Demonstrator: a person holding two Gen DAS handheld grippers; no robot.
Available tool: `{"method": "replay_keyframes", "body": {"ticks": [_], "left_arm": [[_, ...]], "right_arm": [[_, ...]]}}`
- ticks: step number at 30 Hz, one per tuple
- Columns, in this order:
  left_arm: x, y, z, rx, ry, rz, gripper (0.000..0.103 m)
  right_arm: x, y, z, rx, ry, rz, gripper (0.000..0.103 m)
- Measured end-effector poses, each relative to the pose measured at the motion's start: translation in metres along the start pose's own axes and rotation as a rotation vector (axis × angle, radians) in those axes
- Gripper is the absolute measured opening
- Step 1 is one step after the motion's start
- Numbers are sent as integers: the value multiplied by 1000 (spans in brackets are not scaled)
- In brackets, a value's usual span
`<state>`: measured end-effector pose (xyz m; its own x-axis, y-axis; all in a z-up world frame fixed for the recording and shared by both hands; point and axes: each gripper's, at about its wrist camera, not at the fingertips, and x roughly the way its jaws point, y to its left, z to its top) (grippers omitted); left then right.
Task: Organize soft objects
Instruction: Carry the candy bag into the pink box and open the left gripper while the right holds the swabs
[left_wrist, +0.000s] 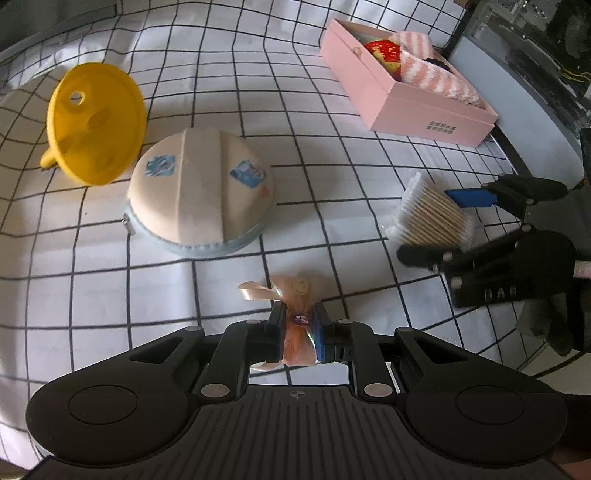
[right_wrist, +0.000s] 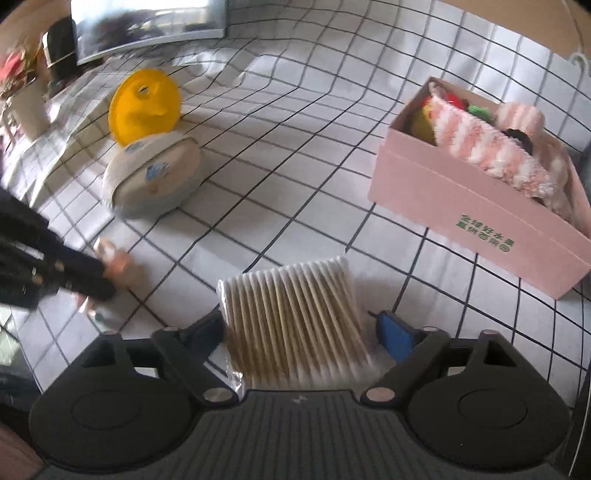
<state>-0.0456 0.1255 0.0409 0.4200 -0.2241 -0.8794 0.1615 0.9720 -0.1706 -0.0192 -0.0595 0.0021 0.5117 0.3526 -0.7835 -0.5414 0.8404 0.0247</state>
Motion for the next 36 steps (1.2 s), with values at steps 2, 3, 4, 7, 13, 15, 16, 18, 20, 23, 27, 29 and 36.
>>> {"method": "replay_keyframes", "body": {"ticks": [2,3,4,7,13,15,16,18,20,23,27,29,36], "left_arm": [[-1,2,-2,-7,1,-1,18],[-2,3,-3,-11,0,-3,18],[-2,3,-3,-14,0,-4,18],[-1,1,-2,-10,0,1,18],[2,-11,-1,65,19,-48,18],[5,-18,4,110,43,-72,18],[6,-23,8,132,49,-93,18],[4,-31,18,160,54,-130,18],[-2,-40,35,191,38,-164,18],[-19,-51,68,201,-29,-196,18],[-44,-69,128,194,-164,-239,18],[-53,-82,157,186,-224,-275,19],[-25,-117,240,124,-342,-383,21]], "right_arm": [[-4,5,0,-15,8,-9,73],[-6,6,0,-14,10,-20,72],[-10,8,-1,-13,6,-39,72],[-29,8,-1,4,-19,-67,71],[-81,2,2,43,-114,-139,71],[-92,-4,3,61,-130,-166,72],[-97,-7,3,73,-137,-184,72],[-104,-12,-2,94,-150,-205,72],[-110,-15,-10,110,-157,-225,72],[-111,-15,-28,142,-138,-217,72],[-104,-12,-47,169,-102,-186,72],[-100,-10,-49,171,-97,-182,72],[-97,-9,-44,161,-123,-208,72]]}}
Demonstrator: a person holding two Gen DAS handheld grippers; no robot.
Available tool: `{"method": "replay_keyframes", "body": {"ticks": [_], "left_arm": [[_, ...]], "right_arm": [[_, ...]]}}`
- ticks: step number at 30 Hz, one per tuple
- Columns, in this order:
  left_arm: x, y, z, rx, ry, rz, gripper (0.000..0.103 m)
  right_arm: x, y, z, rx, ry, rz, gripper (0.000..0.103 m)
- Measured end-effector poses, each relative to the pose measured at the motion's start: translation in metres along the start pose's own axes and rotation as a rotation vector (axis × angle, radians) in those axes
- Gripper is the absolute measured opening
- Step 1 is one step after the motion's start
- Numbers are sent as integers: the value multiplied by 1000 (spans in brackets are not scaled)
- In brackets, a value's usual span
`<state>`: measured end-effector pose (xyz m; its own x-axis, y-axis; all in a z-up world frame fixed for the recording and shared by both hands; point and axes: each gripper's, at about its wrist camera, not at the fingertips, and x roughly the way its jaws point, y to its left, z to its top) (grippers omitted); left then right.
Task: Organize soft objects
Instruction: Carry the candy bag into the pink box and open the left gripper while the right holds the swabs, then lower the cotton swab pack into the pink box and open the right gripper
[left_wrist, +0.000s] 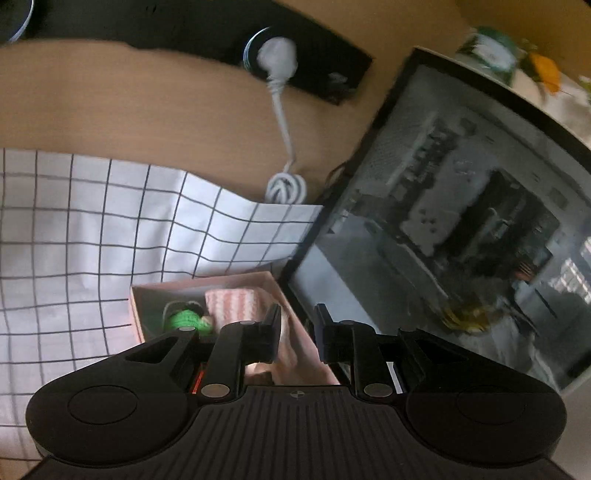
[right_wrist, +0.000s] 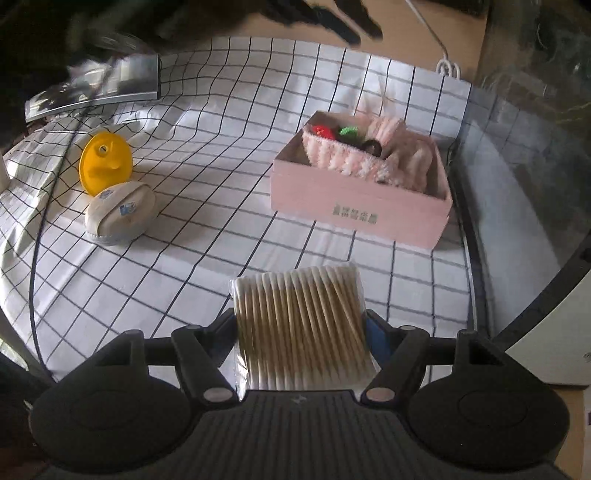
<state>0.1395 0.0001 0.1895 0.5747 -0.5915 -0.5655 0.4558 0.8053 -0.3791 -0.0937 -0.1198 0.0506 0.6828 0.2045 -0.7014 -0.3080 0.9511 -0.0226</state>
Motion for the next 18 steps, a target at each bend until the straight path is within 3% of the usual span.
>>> {"method": "replay_keyframes", "body": {"ticks": [5,8,14,18], "left_arm": [[7,20,-10,-95,-62,35,21],[-5,36,-26,-166,-41,32,21],[-63,62,-86,-242,46,93,21],[-110,80,-137,-334,54,127,21]], "right_arm": [[3,-14,6,20,-12,-21,72],[7,-25,22,27,-51,-51,72],[31,-60,111,156,-249,-123,72],[91,-75,157,221,-262,-131,72]]}}
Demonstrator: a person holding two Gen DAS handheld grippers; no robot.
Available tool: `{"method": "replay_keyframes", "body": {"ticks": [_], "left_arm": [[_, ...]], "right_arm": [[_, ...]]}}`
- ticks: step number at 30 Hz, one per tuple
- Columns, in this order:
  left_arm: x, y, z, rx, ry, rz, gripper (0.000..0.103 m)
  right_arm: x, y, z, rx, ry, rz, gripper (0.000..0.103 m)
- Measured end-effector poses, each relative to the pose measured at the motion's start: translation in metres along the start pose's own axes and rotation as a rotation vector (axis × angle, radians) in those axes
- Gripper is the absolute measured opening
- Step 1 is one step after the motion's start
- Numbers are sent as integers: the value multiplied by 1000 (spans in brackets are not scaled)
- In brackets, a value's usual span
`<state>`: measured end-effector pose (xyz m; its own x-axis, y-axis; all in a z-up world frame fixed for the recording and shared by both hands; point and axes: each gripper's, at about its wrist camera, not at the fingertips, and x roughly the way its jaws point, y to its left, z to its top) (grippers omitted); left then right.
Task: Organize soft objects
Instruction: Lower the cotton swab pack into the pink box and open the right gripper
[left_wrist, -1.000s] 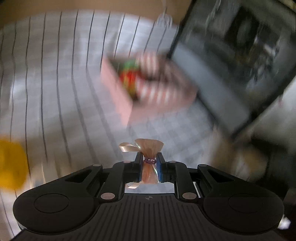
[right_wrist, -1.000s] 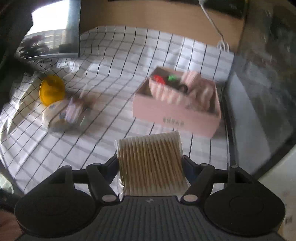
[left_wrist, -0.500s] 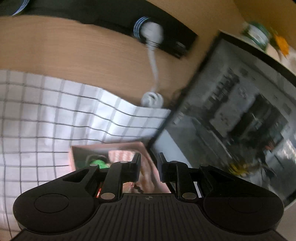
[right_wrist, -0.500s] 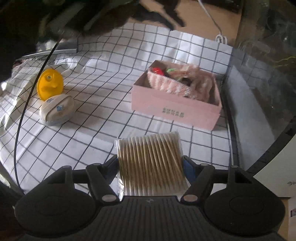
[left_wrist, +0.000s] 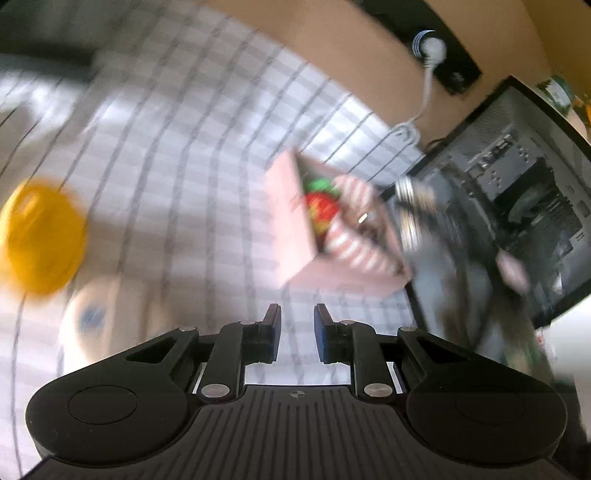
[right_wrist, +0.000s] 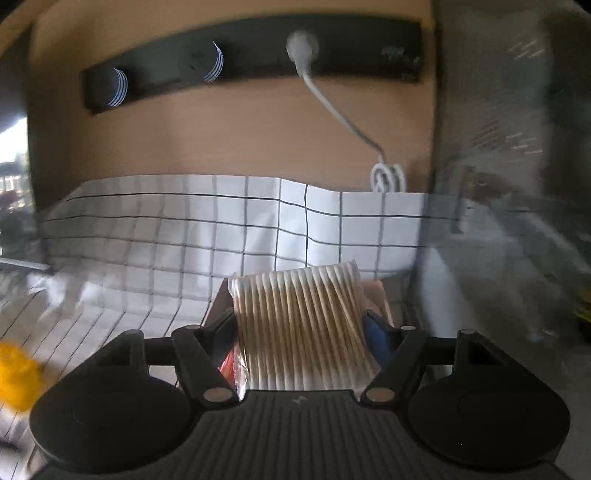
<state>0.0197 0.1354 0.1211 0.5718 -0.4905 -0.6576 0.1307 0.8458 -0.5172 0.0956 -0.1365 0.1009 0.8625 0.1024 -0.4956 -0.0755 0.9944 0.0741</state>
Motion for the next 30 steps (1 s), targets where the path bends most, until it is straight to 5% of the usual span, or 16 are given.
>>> {"method": "replay_keyframes", "body": {"ticks": [5,11,16,20,24,30], "left_arm": [[-32,40,-51,-52,37,97,21],[-68,93,-90,-192,17,229,21],[-71,123,-96,-324,-12,269,21],[-72,132,-89,-357,-42,279,21],[-72,137,-83,-355,-54,279,21],[-74,139,-83,-346,-73,284,21]], "right_arm": [[90,-1,-13,-3,207,-47,72],[63,-10,-22,45,150,-22,76],[6,10,-30,-103,14,-44,78],[-31,28,-31,-159,-45,47,82],[-45,60,-46,-155,46,191,82],[-71,143,-88,-406,81,371,82]]}}
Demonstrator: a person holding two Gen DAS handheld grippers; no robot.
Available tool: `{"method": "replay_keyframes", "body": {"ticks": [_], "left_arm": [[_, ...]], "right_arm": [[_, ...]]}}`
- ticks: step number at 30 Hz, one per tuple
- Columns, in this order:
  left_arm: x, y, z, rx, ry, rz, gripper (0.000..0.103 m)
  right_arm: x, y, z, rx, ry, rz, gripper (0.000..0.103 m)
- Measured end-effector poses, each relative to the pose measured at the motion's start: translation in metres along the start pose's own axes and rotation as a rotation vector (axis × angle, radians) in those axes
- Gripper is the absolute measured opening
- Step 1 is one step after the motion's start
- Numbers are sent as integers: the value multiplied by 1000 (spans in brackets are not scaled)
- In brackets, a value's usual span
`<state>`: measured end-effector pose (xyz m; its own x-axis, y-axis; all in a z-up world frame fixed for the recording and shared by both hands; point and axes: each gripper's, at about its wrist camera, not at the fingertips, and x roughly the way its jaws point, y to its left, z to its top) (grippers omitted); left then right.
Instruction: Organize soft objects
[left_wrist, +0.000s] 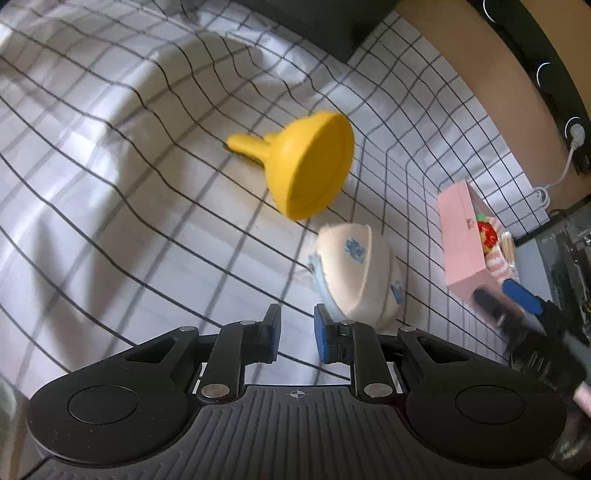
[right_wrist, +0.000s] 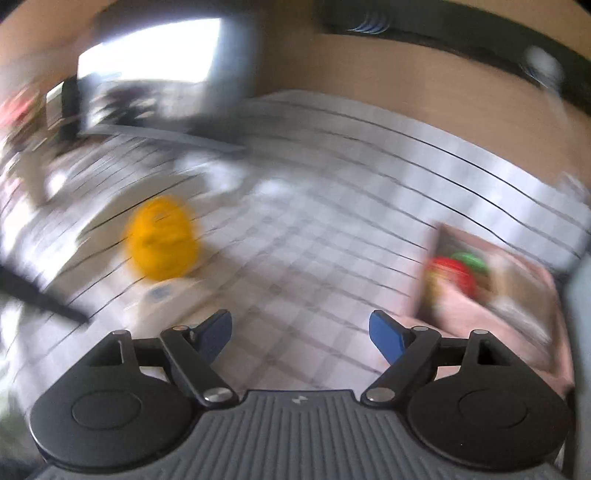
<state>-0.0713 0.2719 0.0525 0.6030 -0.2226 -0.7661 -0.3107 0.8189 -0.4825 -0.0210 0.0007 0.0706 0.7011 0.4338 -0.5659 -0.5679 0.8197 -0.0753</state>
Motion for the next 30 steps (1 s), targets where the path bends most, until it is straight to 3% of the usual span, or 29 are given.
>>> {"method": "replay_keyframes", "body": {"ticks": [3,8,12,15,17,20,22,24,26,28,29,30], "left_arm": [[-10,3,4,28,-18,31,21],[-31,13,14,106,-44,101,21],[-43,28,20,174,-57,123,21],[-45,35,22,238,-83,208,21],[-52,41,25,197,-69,181,21],[-61,39,27,246,-65,161,21],[-65,42,28,258,-76,162,21],[-67,48,28,244,-81,138,21],[-68,53,26,228,-85,118,21],[-68,60,24,208,-83,96,21],[-68,64,23,197,-82,82,21],[-68,67,22,188,-82,73,21]], "right_arm": [[4,39,4,-83,-23,69,82],[35,74,17,-78,-12,120,82],[61,102,23,-98,-61,84,82],[68,113,46,-99,-74,95,82],[70,118,67,-80,-96,117,82],[88,115,97,0,-103,99,82],[108,105,114,75,-93,26,77],[129,94,125,126,-31,-63,52],[151,82,128,151,50,-99,48],[167,77,123,154,158,-67,45],[168,77,118,166,197,-22,35],[165,78,113,175,214,20,35]]}}
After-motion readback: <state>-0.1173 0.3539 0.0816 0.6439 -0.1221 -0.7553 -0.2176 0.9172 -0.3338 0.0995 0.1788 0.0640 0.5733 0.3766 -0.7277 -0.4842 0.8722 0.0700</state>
